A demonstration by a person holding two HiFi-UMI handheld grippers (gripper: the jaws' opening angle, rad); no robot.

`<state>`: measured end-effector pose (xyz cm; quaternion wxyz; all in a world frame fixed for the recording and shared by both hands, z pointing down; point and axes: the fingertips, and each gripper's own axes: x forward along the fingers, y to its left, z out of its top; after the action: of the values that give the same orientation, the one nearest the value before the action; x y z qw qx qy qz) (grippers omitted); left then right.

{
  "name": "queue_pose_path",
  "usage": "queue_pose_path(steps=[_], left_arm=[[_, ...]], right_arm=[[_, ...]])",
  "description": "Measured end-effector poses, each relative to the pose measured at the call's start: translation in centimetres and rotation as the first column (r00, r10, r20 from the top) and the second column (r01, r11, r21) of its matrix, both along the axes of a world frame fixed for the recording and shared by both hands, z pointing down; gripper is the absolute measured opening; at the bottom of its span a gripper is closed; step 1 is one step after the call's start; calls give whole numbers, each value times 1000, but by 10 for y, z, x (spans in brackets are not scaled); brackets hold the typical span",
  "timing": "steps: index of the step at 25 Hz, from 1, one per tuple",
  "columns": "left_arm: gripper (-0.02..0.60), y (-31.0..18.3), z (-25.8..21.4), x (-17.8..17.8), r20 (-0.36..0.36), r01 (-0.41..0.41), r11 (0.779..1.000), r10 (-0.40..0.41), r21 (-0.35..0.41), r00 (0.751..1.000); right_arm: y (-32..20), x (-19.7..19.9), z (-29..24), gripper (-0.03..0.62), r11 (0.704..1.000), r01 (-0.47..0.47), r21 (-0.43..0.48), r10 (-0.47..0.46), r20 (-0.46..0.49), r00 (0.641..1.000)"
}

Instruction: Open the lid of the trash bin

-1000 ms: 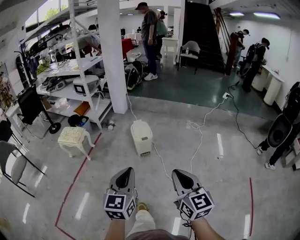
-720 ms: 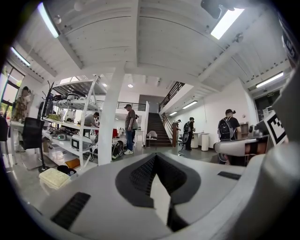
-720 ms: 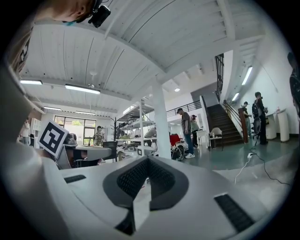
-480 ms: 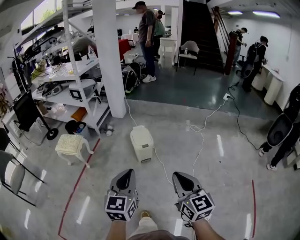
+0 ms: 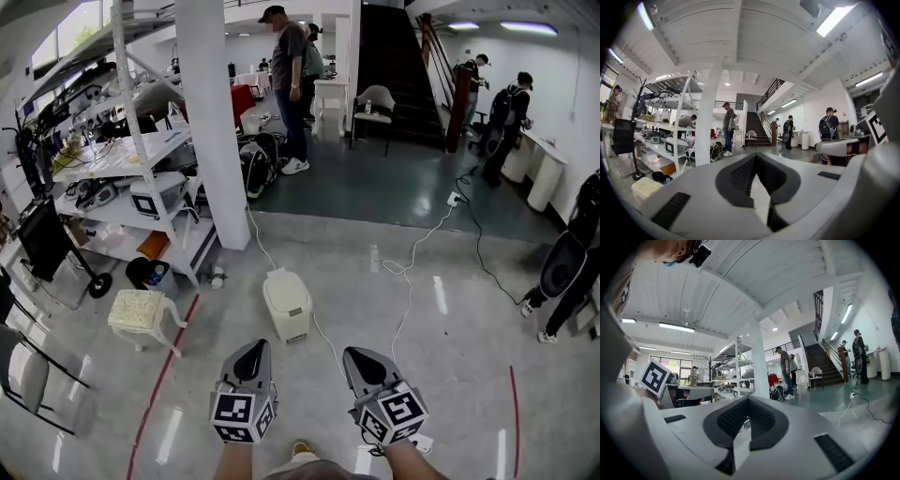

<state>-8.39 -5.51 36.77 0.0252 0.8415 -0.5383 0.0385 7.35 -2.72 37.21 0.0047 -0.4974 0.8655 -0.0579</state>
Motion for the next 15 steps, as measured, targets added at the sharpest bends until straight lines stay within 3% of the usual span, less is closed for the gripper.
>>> queue_pose_path(steps=[15], left_arm=[[-14,-66,8,-25,-17,-44,999,44,-9,999]], right_arm=[[-68,-24,3,35,999,-46,-1,46,-19,999]])
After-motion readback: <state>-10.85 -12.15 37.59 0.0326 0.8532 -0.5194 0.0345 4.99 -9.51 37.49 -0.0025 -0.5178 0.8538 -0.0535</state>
